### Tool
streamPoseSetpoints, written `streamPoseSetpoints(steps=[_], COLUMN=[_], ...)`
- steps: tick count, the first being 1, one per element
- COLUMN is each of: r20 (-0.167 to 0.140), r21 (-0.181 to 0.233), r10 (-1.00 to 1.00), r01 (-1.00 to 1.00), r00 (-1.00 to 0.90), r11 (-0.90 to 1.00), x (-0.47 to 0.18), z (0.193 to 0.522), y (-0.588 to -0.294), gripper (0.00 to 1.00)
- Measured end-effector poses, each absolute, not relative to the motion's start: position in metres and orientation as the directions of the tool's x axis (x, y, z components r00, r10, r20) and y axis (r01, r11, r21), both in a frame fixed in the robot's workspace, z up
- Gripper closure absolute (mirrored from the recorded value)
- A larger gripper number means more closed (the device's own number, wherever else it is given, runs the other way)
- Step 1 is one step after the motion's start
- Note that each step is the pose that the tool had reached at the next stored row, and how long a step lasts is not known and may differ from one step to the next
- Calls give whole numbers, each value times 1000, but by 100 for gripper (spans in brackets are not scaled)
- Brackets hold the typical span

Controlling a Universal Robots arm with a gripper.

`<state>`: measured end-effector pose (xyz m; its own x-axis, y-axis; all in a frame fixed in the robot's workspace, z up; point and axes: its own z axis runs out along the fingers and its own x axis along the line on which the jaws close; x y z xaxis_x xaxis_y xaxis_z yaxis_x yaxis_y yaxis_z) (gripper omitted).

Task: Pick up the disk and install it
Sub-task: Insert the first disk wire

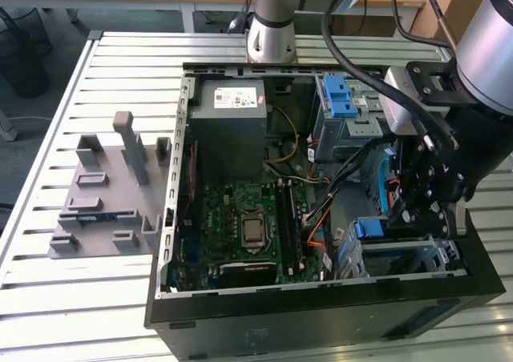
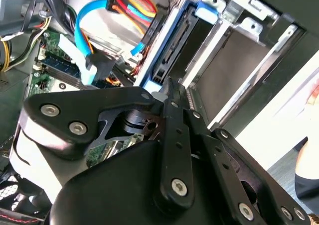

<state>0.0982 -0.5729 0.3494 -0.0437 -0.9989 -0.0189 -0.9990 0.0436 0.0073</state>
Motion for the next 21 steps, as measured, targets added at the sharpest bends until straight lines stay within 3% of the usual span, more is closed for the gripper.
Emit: streamPoseSetpoints(steps=[21], r20=[-20], r21=[7], r10=[-999], r01=[-999], r00=[-44], r11=[44], x=[113], z=[358], y=[-564], gripper=[89])
